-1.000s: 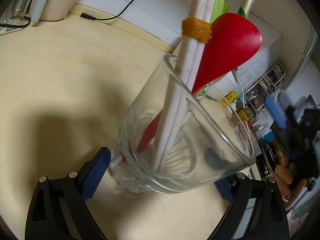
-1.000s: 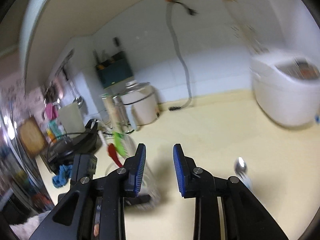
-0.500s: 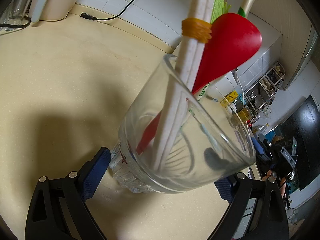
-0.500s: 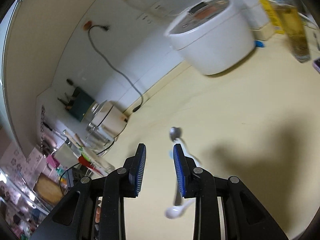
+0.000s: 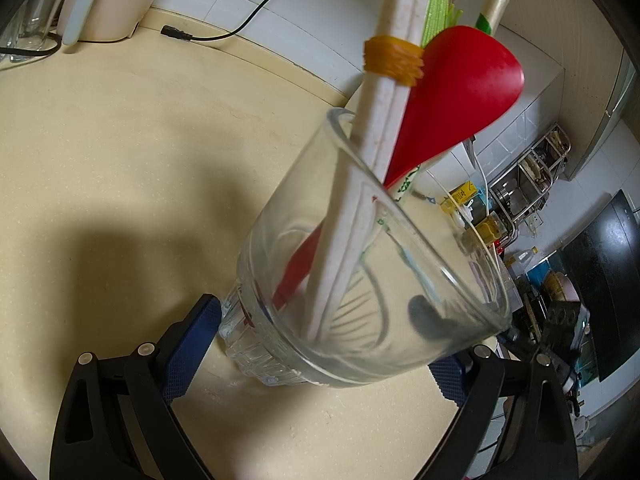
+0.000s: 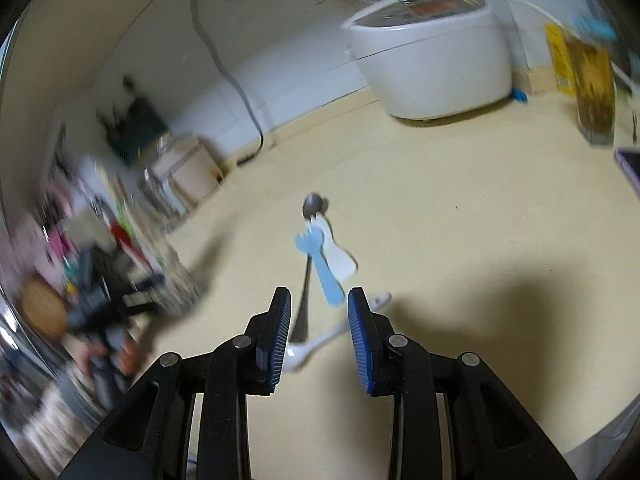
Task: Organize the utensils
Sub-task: 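Move the right tool back over the white spoon on the counter, then position the right tool fingers around the white spoon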
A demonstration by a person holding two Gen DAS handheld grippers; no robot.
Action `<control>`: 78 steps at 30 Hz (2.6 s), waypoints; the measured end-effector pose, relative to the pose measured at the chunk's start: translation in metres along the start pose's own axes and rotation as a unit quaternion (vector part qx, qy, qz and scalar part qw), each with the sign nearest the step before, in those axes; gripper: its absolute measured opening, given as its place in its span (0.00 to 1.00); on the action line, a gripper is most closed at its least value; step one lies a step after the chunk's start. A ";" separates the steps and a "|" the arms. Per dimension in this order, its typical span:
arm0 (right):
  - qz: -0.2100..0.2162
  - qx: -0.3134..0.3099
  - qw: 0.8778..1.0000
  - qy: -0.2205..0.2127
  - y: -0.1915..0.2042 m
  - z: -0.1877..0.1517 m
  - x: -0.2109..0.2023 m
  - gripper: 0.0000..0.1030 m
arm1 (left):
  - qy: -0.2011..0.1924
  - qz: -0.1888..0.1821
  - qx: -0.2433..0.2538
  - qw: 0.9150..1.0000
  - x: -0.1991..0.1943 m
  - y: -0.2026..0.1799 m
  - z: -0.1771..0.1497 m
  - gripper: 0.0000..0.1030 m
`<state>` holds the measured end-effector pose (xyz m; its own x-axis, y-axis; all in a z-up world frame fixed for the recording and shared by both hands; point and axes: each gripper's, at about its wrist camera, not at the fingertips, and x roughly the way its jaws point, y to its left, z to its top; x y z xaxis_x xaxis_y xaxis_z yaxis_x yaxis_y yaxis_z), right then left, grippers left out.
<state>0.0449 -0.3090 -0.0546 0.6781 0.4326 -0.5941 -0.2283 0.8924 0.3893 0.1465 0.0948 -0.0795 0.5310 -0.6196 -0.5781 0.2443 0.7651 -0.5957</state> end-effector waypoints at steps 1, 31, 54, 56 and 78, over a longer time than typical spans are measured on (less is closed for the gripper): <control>-0.012 -0.022 1.000 0.006 0.006 -0.004 0.001 0.29 | 0.000 0.000 0.000 1.000 0.000 0.000 0.000 0.93; -0.049 -0.219 0.973 0.058 0.115 -0.043 0.063 0.29 | 0.000 0.000 0.000 1.000 0.000 0.000 0.000 0.93; 0.012 -0.394 0.911 0.120 0.127 -0.040 0.058 0.29 | 0.000 0.000 0.000 1.000 0.000 0.000 0.000 0.93; 0.017 -0.414 0.900 0.133 0.131 -0.042 0.061 0.29 | 0.000 0.000 0.000 1.000 0.000 0.000 0.000 0.93; 0.026 -0.363 0.923 0.124 0.128 -0.026 0.098 0.22 | 0.000 0.000 0.000 1.000 0.000 0.000 0.000 0.93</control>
<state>0.0636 -0.1495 -0.0814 0.4932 0.4137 -0.7653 -0.7254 0.6811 -0.0994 0.1466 0.0946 -0.0793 0.5304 -0.6197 -0.5784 0.2440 0.7650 -0.5960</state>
